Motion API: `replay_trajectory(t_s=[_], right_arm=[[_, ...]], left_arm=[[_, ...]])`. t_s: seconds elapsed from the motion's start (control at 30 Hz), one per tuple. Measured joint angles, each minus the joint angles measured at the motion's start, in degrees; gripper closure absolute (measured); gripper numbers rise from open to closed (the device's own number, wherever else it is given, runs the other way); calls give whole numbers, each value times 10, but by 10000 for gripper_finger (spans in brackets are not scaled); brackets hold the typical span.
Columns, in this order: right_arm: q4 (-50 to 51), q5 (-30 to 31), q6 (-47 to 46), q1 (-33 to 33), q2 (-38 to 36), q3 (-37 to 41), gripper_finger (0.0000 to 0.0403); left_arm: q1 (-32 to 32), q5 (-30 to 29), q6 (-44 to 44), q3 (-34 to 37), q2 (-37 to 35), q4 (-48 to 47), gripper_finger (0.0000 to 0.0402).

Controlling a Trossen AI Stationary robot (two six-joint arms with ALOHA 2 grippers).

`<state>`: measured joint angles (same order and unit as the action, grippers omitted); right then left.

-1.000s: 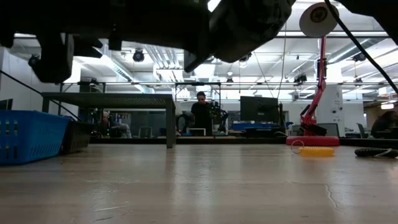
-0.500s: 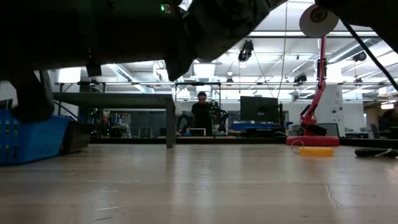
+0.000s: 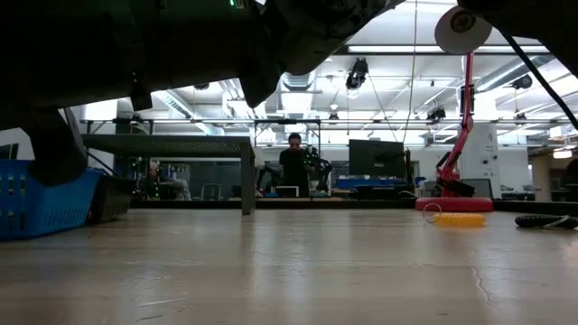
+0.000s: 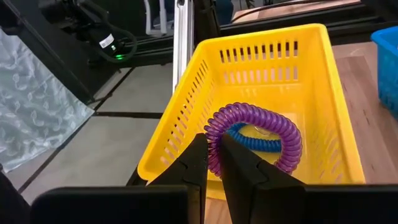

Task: Pick & Place Office Desk Supplies
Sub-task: Put the purple key chain in the yellow bin

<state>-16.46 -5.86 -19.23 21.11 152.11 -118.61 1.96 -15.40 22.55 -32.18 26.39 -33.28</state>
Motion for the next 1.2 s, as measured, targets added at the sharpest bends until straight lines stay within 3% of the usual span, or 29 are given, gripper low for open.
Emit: replay_trajectory(t_s=[0.4,0.8,1.03,1.2], right_arm=[[-4,0,28,-1,-1,0,369],[-14,0,62,-1,-4,-9,273],[-14,-3,59,-1,-5,-9,262],[38,-6,21,0,-6,-16,266]], left_arm=[[0,0,0,0,0,0,218],[0,0,0,0,0,0,218],[0,0,0,0,0,0,218],[0,0,0,0,0,0,217]])
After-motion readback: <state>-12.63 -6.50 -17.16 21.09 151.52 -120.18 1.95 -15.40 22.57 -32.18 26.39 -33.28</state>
